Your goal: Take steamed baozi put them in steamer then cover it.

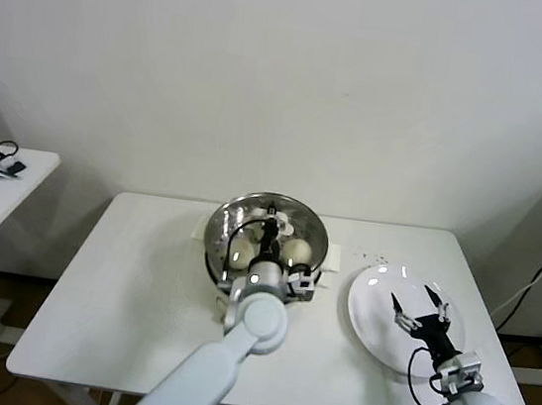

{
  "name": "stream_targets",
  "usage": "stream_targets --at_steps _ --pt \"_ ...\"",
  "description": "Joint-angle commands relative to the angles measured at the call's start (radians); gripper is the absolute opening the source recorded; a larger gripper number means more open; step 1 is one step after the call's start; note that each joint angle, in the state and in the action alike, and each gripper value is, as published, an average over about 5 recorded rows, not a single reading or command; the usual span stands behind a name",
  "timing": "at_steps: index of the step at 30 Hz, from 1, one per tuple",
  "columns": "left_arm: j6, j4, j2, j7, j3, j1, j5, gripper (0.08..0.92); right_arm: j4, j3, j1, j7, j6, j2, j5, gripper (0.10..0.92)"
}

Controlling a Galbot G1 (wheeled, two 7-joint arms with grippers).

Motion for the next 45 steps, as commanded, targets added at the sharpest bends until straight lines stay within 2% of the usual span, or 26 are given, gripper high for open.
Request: stream_targets --at_steps 1,13,23,26,45 --pt "0.048 -0.004 -0.001 -0.015 -0.005 0.012 -0.013 0.150 -0.004 0.000 0.002 -0.001 0.002 0.003 -0.004 0.823" --pt "0.048 0.018 0.005 -0.060 0.012 0.007 -0.042 0.150 -0.009 0.002 0.003 -0.010 0.006 0.003 -0.005 0.823" --pt "0.048 0.010 0.014 -0.046 0.012 0.010 -0.044 0.167 -0.007 0.005 0.003 -0.014 0.004 0.002 -0.004 0.823" --pt "0.048 -0.015 0.025 -0.035 0.014 0.012 -0.047 0.232 -0.003 0.007 0.003 -0.012 -0.007 0.000 -0.003 0.823" --pt "0.048 -0.252 0.115 0.025 0.020 0.063 -0.096 0.775 0.026 0.009 0.005 0.003 -0.122 -0.003 -0.025 0.823"
